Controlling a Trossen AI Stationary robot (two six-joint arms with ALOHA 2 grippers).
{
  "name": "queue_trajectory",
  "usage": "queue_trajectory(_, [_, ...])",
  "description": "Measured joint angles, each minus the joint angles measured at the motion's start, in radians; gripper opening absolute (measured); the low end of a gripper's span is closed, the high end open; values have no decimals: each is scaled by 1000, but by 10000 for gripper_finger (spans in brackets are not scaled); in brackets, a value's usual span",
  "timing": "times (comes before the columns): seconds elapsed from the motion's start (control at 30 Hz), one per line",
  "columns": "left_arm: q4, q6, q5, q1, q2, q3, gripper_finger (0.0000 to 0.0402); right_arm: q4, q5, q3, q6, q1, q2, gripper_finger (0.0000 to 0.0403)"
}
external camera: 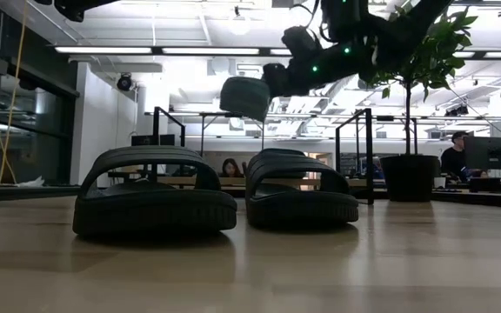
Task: Pick and place slides into the shelf
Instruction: Put the green slide on the shelf
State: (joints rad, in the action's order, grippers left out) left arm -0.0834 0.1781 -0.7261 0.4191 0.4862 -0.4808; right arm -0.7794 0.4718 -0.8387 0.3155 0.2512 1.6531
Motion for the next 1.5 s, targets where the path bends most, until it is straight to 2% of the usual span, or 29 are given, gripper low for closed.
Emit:
queue_trajectory(0.23, [3, 0, 0, 0, 0, 0, 193, 15, 8, -27, -8, 12, 39, 0])
queue_trajectory(0.43, [7, 0, 1, 0, 0, 0, 193, 127, 7, -172, 4, 18, 124, 0])
queue_trajectory(0.57, [3, -6, 1, 0, 0, 0, 193, 158, -41, -234, -3, 41, 176, 0])
queue_trajectory(0.93, [-23, -25, 2, 0, 0, 0, 193, 253, -56, -241, -35, 97, 211, 0])
queue_trajectory(1.5, [-22, -25, 0, 0, 0, 0, 193, 253, -51, -240, -27, 98, 279, 0])
